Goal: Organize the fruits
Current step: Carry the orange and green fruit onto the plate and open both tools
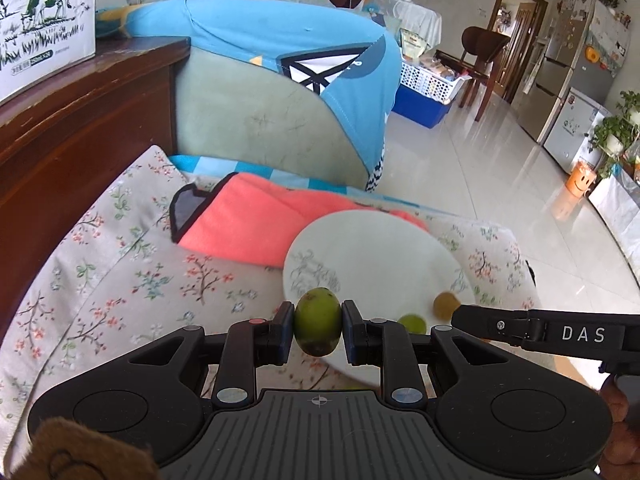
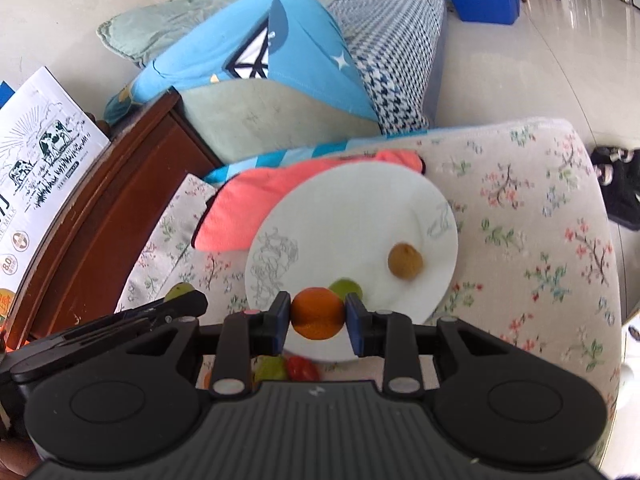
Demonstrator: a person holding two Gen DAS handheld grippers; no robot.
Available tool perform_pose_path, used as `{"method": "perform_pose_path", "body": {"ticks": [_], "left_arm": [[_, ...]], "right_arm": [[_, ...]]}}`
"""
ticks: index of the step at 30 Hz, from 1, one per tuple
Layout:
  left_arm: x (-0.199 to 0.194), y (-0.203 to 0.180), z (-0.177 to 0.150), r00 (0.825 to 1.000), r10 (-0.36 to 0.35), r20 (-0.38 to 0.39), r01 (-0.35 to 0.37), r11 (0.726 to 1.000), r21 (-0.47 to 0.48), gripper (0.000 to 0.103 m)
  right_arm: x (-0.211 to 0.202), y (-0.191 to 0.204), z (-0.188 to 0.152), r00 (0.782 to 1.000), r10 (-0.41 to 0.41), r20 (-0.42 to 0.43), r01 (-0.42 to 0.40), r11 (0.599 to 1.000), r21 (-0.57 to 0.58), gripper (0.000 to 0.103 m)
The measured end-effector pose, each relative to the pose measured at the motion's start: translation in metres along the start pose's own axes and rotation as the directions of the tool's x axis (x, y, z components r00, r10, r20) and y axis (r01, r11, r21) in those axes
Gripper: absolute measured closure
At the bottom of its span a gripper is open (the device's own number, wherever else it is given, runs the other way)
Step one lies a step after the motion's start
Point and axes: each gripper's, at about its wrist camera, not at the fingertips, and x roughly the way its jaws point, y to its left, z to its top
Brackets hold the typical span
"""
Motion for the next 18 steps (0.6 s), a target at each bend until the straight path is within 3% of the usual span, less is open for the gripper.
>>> {"method": "perform_pose_path", "body": {"ticks": [11,18], "left_arm": [[0.03,-0.014,0.008,0.999,-0.003,-0.038,0.002,1.0,-0.019,0.081],[0.045,-0.015,0.008,0.998,0.017,-0.06,-0.019,0.999,-0.034,0.081]], "right_arm": [[0.027,-0.017,0.019,0.999,0.03,0.017,-0.032,0.993,0.117,0.073],[0.04,-0.019,0.025,1.0,0.019,0.016,-0.021,0.993,0.113,0.073]]}}
